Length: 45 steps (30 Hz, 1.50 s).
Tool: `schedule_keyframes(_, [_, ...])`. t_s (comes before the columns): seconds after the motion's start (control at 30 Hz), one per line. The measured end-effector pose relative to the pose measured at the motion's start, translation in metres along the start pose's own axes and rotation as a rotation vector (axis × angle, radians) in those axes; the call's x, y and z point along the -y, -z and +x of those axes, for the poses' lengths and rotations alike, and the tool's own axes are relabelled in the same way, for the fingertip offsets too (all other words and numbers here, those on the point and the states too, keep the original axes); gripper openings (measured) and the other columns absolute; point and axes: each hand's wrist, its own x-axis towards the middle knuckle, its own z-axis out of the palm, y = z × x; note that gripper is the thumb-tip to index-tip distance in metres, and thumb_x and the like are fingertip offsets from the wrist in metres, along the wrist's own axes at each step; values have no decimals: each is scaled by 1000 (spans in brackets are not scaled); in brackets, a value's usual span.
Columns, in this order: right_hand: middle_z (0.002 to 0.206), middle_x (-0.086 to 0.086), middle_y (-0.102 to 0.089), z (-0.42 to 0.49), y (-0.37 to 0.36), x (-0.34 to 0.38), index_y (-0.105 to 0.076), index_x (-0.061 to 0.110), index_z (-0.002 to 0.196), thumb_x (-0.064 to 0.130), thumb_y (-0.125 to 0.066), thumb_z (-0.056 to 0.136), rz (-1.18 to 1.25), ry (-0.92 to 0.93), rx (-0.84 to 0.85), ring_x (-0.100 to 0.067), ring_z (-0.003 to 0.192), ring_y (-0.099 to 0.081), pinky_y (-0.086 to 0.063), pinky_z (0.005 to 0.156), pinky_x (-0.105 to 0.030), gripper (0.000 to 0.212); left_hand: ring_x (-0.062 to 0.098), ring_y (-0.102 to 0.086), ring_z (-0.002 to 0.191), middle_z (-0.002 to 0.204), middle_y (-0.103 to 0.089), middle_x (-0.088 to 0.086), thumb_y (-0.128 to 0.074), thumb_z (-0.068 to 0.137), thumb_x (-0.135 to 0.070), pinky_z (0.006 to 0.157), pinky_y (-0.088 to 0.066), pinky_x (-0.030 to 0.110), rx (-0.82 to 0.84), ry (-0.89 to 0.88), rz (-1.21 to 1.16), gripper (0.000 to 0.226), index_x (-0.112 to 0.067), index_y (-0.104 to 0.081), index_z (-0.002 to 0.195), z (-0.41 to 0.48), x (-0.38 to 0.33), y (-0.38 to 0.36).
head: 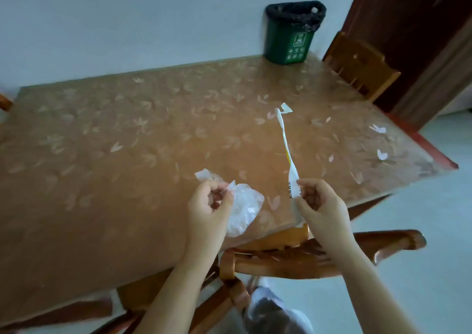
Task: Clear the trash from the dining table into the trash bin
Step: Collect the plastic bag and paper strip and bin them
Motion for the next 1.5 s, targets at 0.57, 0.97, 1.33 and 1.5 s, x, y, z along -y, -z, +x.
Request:
schedule_keyframes(0.57, [73,9,-58,-85,220,-79,-59,30,92,1,-59,79,145,-114,-435,0,62,-53,-41,61,-8,32,4,-59,69,70,-63,-9,-64,80,-3,67,-48,18,365,-257,-31,21,-23,-60,75,-103,-79,-178])
schedule_keyframes(0.97, [76,3,-59,-119,431,-180,-58,31,86,-5,-56,79,172,-207,-487,-2,60,-52,-40,53,-4,36,5,-56,67,70,-63,-13,-64,81,-7,64,-47,17,529,-211,-95,13,-18,-61,77,-223,-114,-410])
schedule_keyframes(1.33, [75,5,-58,-16,537,-282,-57,34,83,-5,-55,79,159,-333,-563,-5,60,-52,-40,54,-5,39,1,-55,60,69,-63,-1,-64,80,-3,58,-46,16,664,-109,48,15,-17,-60,76,-183,-76,-589])
schedule_keyframes(1.5, [75,6,-58,88,574,-302,-57,33,85,-5,-56,79,108,-321,-503,-4,61,-52,-39,59,-5,38,0,-53,59,66,-61,-8,-66,78,-2,61,-45,17,650,-94,66,27,-27,-58,70,-115,-71,-681])
